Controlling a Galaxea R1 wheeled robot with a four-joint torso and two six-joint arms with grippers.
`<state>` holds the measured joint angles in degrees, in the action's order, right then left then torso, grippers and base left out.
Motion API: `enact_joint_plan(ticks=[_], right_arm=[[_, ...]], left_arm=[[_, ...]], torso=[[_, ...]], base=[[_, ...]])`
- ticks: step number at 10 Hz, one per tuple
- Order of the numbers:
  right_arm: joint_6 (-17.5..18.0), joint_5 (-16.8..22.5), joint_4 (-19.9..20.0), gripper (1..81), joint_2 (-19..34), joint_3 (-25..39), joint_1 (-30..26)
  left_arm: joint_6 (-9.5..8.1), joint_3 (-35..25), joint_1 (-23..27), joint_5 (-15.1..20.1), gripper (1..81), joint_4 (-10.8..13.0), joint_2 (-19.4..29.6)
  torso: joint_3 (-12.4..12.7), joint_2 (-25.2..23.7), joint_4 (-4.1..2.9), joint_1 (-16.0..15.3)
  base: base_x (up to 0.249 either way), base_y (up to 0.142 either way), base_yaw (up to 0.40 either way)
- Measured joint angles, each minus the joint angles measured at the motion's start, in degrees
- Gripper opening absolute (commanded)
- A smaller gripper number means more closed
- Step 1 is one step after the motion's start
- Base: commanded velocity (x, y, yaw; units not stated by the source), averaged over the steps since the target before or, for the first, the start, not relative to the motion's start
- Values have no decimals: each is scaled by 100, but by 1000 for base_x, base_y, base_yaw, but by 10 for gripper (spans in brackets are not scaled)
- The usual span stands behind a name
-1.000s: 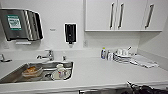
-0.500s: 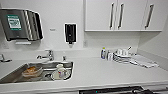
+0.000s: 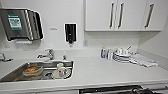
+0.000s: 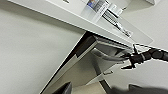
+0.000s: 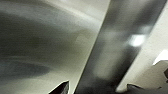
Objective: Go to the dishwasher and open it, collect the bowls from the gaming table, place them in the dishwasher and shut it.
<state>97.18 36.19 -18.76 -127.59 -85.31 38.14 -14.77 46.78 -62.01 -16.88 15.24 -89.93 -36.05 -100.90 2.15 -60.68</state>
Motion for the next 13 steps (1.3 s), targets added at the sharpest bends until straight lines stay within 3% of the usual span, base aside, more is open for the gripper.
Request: enact_joint_plan(ticks=[5,10,13], right_arm=[[-30,307,29,811,72,66,260],[-38,-161,157,811,245,-82,532],[-68,-213,217,811,232,-149,656]], left_arm=[[0,5,-11,21,811,0,-1],[0,22,-2,24,811,0,-21],[-2,24,-11,32,811,0,-26]], torso=[[2,-7,0,0],[0,-7,0,-2],[0,-7,0,-2]], base=[[-80,0,0],[-84,0,0],[-91,0,0]])
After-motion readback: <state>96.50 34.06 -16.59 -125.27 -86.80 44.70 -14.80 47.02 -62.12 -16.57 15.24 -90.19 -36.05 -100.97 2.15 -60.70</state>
